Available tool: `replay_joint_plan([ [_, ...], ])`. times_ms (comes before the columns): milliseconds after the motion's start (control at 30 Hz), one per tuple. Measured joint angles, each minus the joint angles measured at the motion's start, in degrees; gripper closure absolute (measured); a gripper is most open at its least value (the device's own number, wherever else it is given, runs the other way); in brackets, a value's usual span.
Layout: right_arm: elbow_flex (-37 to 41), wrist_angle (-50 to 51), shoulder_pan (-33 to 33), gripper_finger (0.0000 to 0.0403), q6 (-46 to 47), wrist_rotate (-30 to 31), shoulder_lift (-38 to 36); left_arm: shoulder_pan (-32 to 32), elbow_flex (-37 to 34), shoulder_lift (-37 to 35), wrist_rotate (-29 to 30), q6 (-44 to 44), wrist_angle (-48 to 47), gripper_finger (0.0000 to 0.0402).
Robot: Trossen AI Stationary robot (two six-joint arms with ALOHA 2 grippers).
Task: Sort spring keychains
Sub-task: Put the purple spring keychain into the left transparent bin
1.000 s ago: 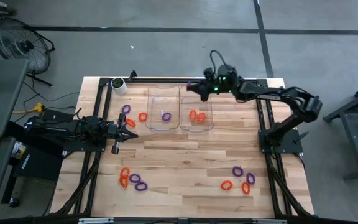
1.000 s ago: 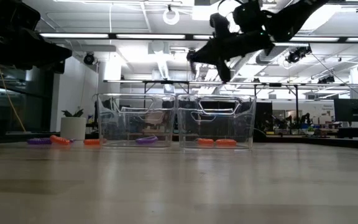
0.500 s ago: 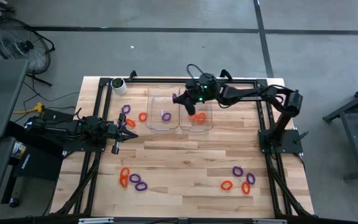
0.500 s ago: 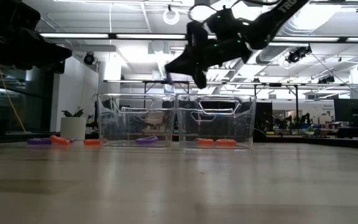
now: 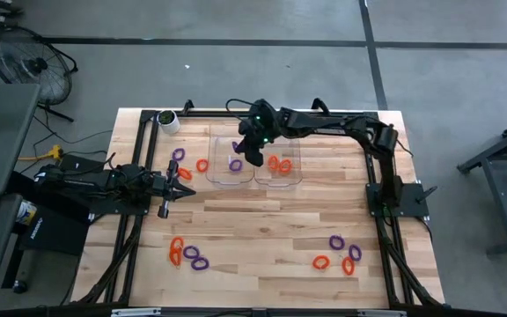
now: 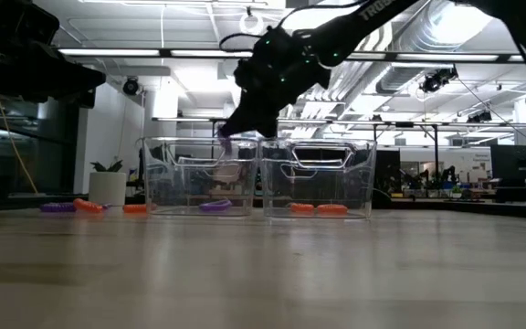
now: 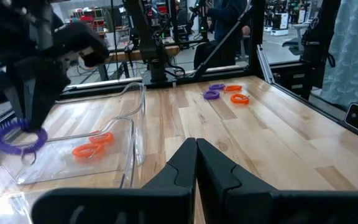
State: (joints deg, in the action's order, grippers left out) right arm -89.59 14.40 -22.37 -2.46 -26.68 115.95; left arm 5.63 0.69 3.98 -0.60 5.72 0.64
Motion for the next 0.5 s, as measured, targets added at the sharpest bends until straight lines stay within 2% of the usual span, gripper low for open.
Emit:
replay_joint_plan([
  [133,-1.90,2.35,0.04,0.0398,-0.48,0.35,2.02,0.02,0.00,-0.01,0.01,0.00,-0.01,0.0401],
  [233,-1.48,2.28,0.25,0.0382,-0.48,3.33,2.24,0.00,0.00,-0.01,0.00,0.00,0.00,0.0401],
  [333,-1.46,3.29,0.55,0.0357,-0.46,7.35,2.24,0.00,0.00,-0.01,0.00,-0.01,-0.01,0.0401],
  [500,-1.44,3.45,0.78,0.0303,-0.06,6.67,2.24,0.00,0.00,0.00,0.00,0.00,-0.01,0.0401],
])
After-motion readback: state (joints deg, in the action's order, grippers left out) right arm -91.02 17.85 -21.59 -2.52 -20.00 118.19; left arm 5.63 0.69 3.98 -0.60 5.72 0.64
